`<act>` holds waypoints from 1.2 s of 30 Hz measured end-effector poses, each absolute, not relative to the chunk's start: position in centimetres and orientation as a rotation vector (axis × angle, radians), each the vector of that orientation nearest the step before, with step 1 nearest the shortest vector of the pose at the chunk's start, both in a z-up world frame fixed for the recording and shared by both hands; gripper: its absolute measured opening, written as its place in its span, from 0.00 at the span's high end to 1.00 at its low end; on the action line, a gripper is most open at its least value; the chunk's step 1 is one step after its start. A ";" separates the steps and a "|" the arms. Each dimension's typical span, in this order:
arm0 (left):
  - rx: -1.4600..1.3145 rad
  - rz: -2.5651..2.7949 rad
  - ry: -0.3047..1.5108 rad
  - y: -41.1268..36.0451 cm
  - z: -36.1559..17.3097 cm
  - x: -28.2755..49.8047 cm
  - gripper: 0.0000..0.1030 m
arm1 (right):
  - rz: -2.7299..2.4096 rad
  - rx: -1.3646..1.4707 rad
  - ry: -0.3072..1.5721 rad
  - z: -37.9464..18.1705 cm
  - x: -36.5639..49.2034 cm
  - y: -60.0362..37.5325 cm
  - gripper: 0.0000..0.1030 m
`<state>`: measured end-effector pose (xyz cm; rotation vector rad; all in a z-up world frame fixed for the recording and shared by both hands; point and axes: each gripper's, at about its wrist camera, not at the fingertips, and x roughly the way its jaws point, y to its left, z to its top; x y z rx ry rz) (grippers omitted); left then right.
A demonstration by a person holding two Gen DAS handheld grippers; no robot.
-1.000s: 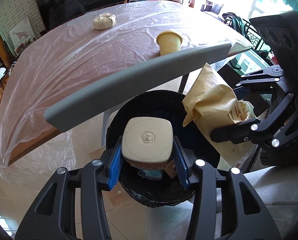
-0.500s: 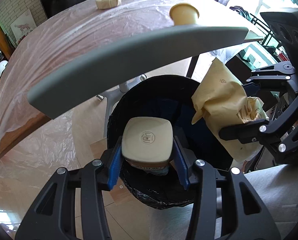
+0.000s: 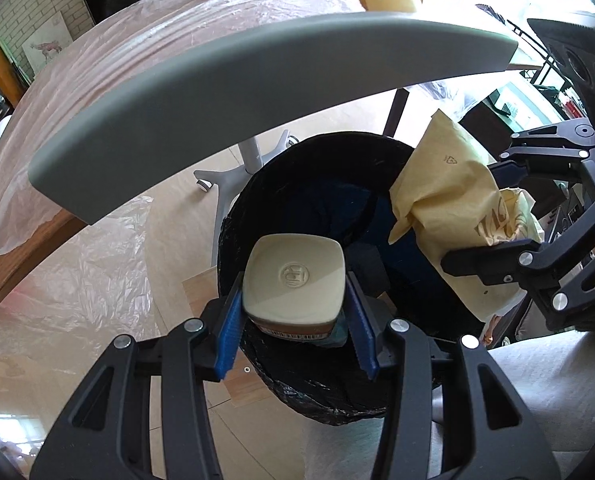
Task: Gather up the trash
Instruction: 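Lower the jar into the bin with the left tool while the right tool lowers the bag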
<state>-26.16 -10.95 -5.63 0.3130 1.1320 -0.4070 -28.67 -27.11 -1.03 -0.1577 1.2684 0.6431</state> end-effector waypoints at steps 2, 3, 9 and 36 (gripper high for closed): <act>0.315 -0.404 1.135 -10.9 -5.9 -26.0 0.54 | 0.638 -0.166 1.271 -1.3 -28.6 -27.0 0.42; 0.316 -0.402 1.135 -11.0 -6.0 -25.9 0.54 | 0.635 -0.171 1.273 -1.4 -28.5 -26.9 0.42; 0.325 -0.392 1.144 -11.0 -6.7 -25.5 0.54 | 0.621 -0.200 1.286 -2.1 -28.5 -26.7 0.42; 0.367 -0.386 1.201 -10.9 -9.3 -24.9 0.54 | 0.563 -0.200 1.288 -2.6 -27.4 -26.1 0.42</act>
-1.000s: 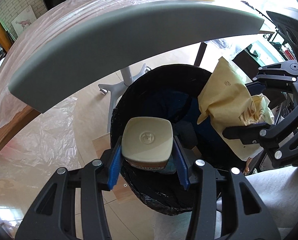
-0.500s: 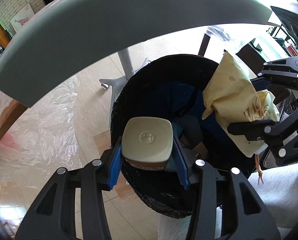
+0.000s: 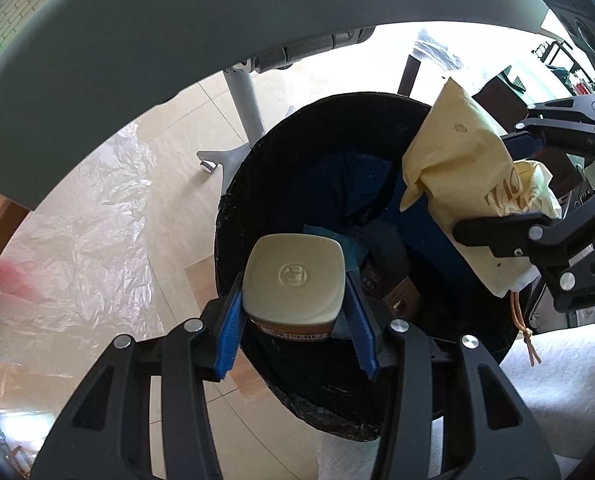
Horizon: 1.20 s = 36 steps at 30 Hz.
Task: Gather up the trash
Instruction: 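Lower the jar into the bin with the left tool while the right tool lowers the bag, then open the left tool to drop the jar while the right tool releases the bag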
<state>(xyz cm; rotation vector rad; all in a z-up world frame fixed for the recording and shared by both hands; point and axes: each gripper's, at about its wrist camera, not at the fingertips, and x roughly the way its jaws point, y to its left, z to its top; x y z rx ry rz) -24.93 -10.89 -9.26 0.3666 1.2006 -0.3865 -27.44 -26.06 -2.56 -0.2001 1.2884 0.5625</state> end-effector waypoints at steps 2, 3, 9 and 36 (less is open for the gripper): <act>0.368 -0.387 1.203 -11.0 -9.4 -24.8 0.54 | 0.560 -0.199 1.289 -2.6 -27.6 -26.0 0.42; 0.370 -0.387 1.205 -11.0 -9.4 -24.8 0.54 | 0.558 -0.199 1.288 -2.6 -27.6 -25.9 0.42; 0.376 -0.389 1.210 -10.9 -9.8 -24.6 0.54 | 0.550 -0.200 1.284 -2.5 -27.6 -25.8 0.42; 0.323 -0.401 1.156 -10.4 -7.7 -24.9 0.18 | 0.520 -0.119 1.265 -0.3 -28.4 -28.0 0.15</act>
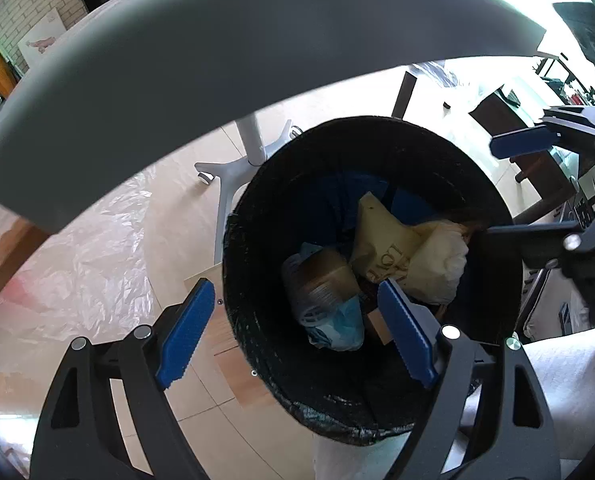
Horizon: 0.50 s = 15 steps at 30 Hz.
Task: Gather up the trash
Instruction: 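Open the left tool to drop the jar while the right tool releases the bag, then move the left tool to the white cloth bundle while the right tool grasps the yellow cup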
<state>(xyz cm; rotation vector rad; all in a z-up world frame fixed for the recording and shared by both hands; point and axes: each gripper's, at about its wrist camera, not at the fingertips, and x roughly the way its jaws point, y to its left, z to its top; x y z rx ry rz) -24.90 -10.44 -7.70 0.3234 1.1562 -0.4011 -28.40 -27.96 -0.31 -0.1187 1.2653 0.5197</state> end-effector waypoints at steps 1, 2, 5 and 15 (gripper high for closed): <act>0.318 -0.402 1.151 -10.3 -7.3 -25.1 0.18 | 0.523 -0.106 1.262 0.5 -28.7 -28.4 0.15; 0.308 -0.408 1.133 -10.1 -6.5 -25.4 0.18 | 0.529 -0.095 1.255 1.2 -28.9 -28.7 0.15; 0.282 -0.438 1.060 -9.6 -3.4 -26.4 0.18 | 0.564 -0.039 1.200 4.9 -29.9 -29.8 0.15; 0.220 -0.380 0.773 -8.6 6.7 -20.9 0.02 | 0.492 0.282 1.104 11.4 -24.6 -31.6 0.15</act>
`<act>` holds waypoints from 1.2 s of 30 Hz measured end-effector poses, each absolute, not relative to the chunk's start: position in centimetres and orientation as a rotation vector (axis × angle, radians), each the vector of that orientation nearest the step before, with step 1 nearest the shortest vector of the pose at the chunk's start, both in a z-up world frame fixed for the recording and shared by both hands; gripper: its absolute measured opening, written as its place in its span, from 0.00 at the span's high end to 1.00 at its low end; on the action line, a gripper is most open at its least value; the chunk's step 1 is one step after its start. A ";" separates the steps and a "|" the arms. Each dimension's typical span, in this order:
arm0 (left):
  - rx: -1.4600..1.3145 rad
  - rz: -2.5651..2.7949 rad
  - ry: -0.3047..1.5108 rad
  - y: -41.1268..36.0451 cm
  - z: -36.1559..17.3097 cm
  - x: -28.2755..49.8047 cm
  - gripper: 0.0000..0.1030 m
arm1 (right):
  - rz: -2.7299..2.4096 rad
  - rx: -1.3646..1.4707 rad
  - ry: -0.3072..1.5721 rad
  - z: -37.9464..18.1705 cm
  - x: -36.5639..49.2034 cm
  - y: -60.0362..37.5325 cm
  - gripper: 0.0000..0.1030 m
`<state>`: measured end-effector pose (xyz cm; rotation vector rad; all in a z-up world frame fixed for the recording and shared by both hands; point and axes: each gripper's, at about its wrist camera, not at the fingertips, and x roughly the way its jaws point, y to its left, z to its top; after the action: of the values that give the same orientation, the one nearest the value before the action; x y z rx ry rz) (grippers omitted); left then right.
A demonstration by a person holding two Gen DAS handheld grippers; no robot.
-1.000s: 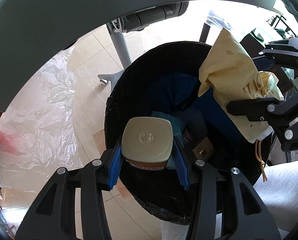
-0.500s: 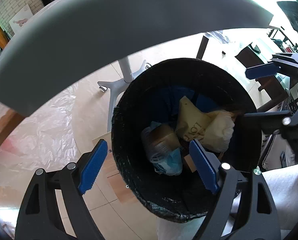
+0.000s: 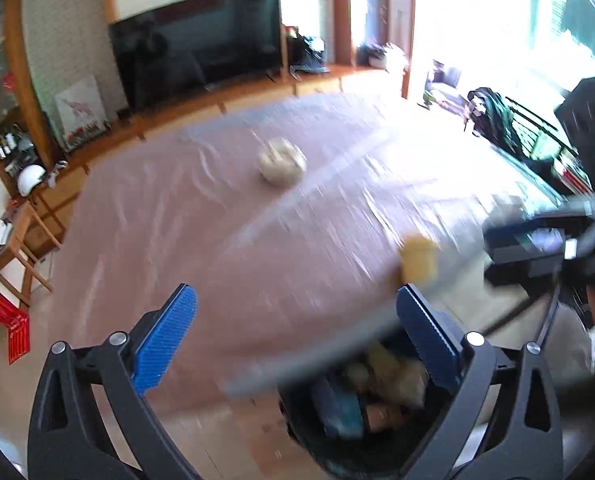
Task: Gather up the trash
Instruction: 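Move the left tool to the white cloth bundle while the right tool grasps the yellow cup, then grasp the white cloth bundle with the left tool while the right tool lifts the cup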
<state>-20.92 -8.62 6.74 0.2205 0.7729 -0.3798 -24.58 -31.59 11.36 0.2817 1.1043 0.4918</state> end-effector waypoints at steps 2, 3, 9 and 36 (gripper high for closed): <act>0.239 -0.351 0.761 -9.2 7.2 -18.5 0.02 | 0.451 0.326 1.150 10.4 -23.0 -31.4 0.19; 0.252 -0.341 0.756 -9.6 7.2 -17.7 0.02 | 0.439 0.344 1.169 9.9 -22.4 -31.3 0.20; 0.329 -0.353 0.761 -11.6 6.2 -12.5 0.02 | 0.372 0.374 1.209 8.5 -21.0 -30.5 0.27; 0.412 -0.394 0.871 -15.9 2.1 -3.1 0.22 | 0.320 0.230 1.250 7.7 -19.3 -26.3 0.56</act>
<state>-3.08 -15.86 2.12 0.4124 0.8706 -0.3936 -19.25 -26.26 7.67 0.2302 1.2500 0.3203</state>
